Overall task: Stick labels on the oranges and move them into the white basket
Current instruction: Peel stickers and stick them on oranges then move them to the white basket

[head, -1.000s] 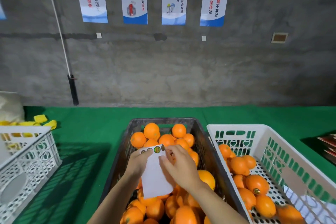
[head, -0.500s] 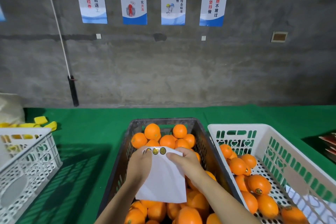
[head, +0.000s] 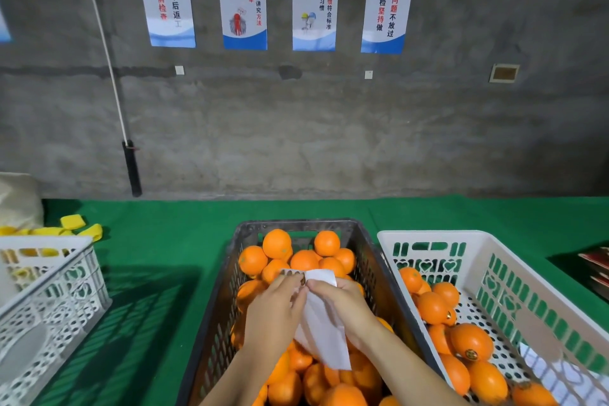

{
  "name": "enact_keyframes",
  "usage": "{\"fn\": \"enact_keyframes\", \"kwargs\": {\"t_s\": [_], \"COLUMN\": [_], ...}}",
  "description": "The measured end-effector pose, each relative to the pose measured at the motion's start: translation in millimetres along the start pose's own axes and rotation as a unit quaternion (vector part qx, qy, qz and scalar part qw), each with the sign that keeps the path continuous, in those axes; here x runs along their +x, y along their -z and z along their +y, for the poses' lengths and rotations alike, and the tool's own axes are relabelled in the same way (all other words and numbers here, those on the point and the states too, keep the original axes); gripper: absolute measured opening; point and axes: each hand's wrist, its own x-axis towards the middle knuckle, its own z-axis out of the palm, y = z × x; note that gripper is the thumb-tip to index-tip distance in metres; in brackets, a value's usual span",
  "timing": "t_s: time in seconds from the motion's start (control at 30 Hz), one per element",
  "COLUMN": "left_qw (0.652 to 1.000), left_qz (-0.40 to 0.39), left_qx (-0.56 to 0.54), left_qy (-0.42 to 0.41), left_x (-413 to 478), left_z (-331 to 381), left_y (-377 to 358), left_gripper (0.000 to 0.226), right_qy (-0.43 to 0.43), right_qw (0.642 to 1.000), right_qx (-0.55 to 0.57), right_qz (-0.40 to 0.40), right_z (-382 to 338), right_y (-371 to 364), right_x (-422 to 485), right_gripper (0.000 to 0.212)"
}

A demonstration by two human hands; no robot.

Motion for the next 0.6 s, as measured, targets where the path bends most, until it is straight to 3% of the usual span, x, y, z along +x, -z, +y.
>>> {"fn": "enact_keyframes", "kwargs": {"t_s": [0.17,0.3,0.43,0.5,0.6], "left_qw": [0.994,0.964,0.937,0.936,0.978], "left_qz": [-0.018,-0.055,-0.072,-0.049,0.025], "left_qx": [-0.095,-0.250,-0.312,-0.307,-0.177], "left_qy": [0.049,0.072,0.139,0.168,0.104], "left_x": [2,4,6,7,3], "left_z": [4,7,10,11,13], "left_y": [-3,-2,1,4,9], "left_gripper": [0.032,0.019,0.025,0.025,0.017], "right_qy": [-0.029,-0.014,-0.013,-0.012,0.005], "right_qw": [1.000,0.999,0.998,0.997,0.991], "right_qx": [0.000,-0.039,-0.045,-0.055,-0.058], "right_qz": [0.011,0.032,0.037,0.044,0.119], "right_z": [0,1,0,-2,-1], "right_y": [3,5,6,8,10], "right_x": [0,1,1,1,4], "right_gripper": [0.017,0.021,0.021,0.031,0.027]}}
